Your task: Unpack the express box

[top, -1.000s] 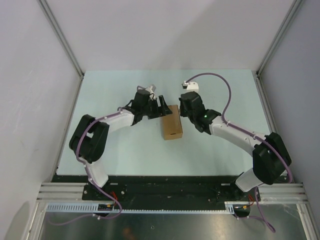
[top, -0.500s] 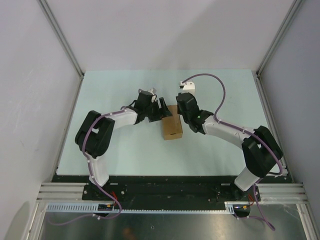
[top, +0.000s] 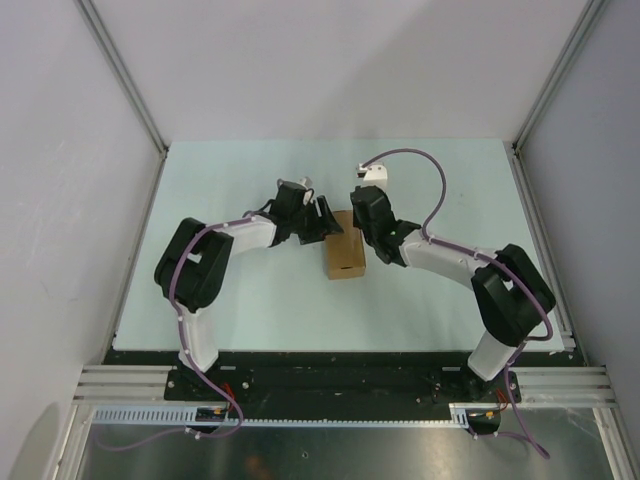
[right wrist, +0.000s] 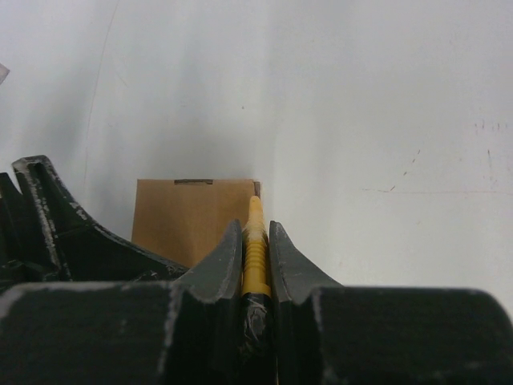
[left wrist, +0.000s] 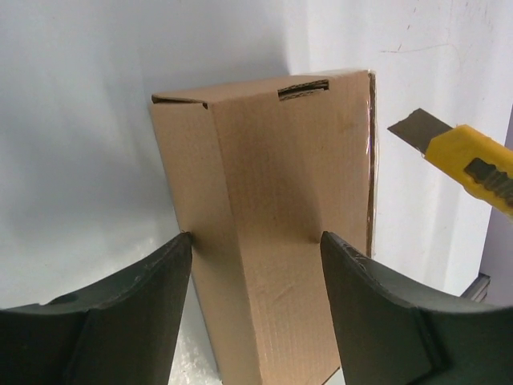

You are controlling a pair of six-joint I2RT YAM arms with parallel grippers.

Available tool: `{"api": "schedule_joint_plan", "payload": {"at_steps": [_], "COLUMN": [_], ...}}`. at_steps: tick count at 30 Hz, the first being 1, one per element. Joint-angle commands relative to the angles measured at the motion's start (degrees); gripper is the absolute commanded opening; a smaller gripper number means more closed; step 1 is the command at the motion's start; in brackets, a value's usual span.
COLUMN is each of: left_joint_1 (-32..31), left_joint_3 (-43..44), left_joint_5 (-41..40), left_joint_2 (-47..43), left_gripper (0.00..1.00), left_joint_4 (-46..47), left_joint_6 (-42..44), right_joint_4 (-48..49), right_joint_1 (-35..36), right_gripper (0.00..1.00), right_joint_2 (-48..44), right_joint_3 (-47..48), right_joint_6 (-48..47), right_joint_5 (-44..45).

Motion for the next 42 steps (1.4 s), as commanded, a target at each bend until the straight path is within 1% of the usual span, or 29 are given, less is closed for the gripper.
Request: {"api": "schedule_joint_plan", "payload": {"at_steps": [1, 4, 10, 27, 42], "left_joint_1": [0.7, 0.79, 0.87, 1.05, 1.23], "left_joint_3": [0.98, 0.62, 0.1, -0.96, -0.43], "left_joint_5": [2.27, 2.62, 2.8, 2.8, 3.41], "left_joint_2": [0.18, 0.18, 0.18, 0.09, 0.79], "left_gripper": [0.68, 0.65, 0.63, 0.62, 0.61], "left_joint_4": [0.44, 0.44, 0.44, 0.09, -0.09], "left_joint_6": [-0.85, -1.11, -1.38, -1.38, -2.08], "right_joint_4": [3.38, 3.65, 4.88, 5.58, 6.2], "right_joint_1": [-0.32, -0.32, -0.32, -0.5, -0.94], "right_gripper": [0.0, 0.0, 0.0, 0.0, 0.0], "right_joint_2": [1.18, 1.62, 2.41, 3.29, 5.31], "right_joint_3": [0.83, 0.83, 0.83, 0.83, 0.83], "right_joint_6": [0.2, 0.2, 0.02, -1.3, -1.56], "right_joint_5": [1.71, 1.89, 2.24, 4.09, 2.94]}}
